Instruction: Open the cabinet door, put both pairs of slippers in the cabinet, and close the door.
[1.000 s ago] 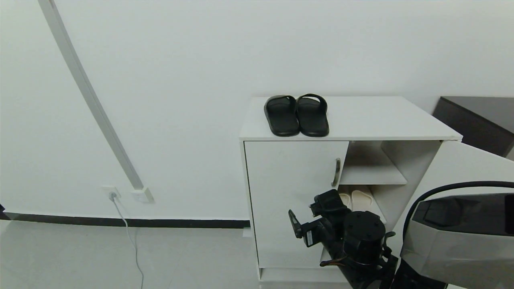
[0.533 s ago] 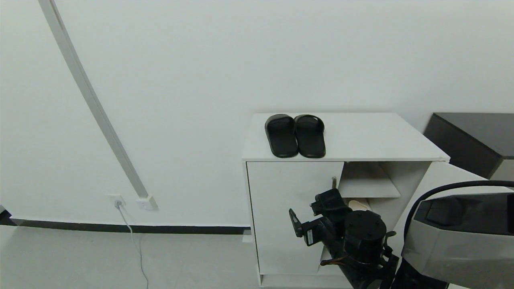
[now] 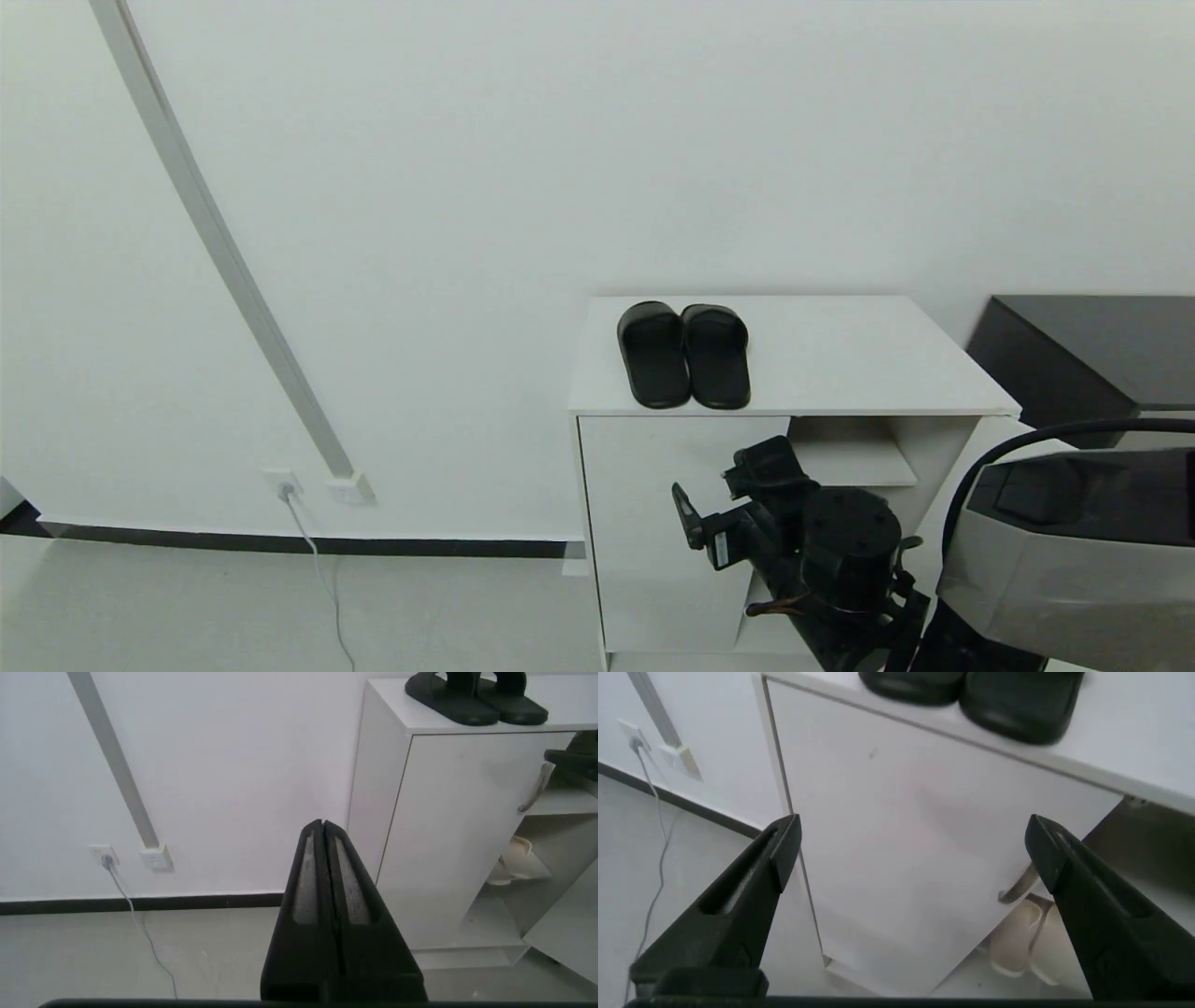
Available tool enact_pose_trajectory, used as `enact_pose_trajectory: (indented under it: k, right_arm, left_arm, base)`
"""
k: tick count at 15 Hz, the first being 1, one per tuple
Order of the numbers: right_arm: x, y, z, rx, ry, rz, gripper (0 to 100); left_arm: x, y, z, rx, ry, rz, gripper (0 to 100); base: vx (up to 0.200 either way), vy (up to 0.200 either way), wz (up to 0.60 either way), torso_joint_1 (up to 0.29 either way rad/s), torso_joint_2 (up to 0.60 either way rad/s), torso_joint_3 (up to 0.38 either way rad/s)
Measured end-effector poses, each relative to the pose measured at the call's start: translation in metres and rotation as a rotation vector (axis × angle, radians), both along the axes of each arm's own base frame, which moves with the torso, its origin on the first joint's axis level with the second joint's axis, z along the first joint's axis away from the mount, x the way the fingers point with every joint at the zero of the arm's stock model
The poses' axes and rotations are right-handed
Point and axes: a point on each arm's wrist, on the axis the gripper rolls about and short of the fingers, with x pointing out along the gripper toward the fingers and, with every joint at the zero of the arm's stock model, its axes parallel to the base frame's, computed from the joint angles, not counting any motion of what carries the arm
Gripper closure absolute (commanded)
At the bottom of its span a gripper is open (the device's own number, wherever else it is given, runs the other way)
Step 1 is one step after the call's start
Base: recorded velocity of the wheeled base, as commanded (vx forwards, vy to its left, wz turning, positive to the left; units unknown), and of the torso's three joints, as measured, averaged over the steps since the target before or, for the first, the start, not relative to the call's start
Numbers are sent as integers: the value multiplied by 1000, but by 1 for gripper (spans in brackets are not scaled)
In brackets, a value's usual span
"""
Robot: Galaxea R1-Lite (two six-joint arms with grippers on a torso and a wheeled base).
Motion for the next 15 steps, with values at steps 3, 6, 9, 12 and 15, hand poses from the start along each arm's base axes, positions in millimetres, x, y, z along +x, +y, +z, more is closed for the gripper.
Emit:
enact_pose_trajectory:
  k: [3, 6, 9, 12, 15]
  right_arm:
    - [2, 0, 0, 1, -1, -1, 0]
    - [5, 1, 1, 10, -10, -11, 0]
    - [11, 7, 9, 39, -40, -9, 0]
    - [30, 17, 13, -7, 69, -36, 0]
    - [51, 32, 44, 38, 136, -128, 0]
  left_arm:
    - [0, 0, 0, 0, 0, 0, 100]
    - [0, 0, 0, 0, 0, 0, 100]
    - [0, 0, 0, 0, 0, 0, 100]
    - [0, 0, 0, 1, 0, 0, 100]
    - [0, 0, 0, 1, 0, 0, 100]
  base:
    - [0, 0, 0, 175, -370, -203]
    - [0, 0, 0, 39, -98, -44]
    - [0, 0, 0, 0, 0, 0]
    - [0, 0, 0, 0, 0, 0]
    - [0, 0, 0, 0, 0, 0]
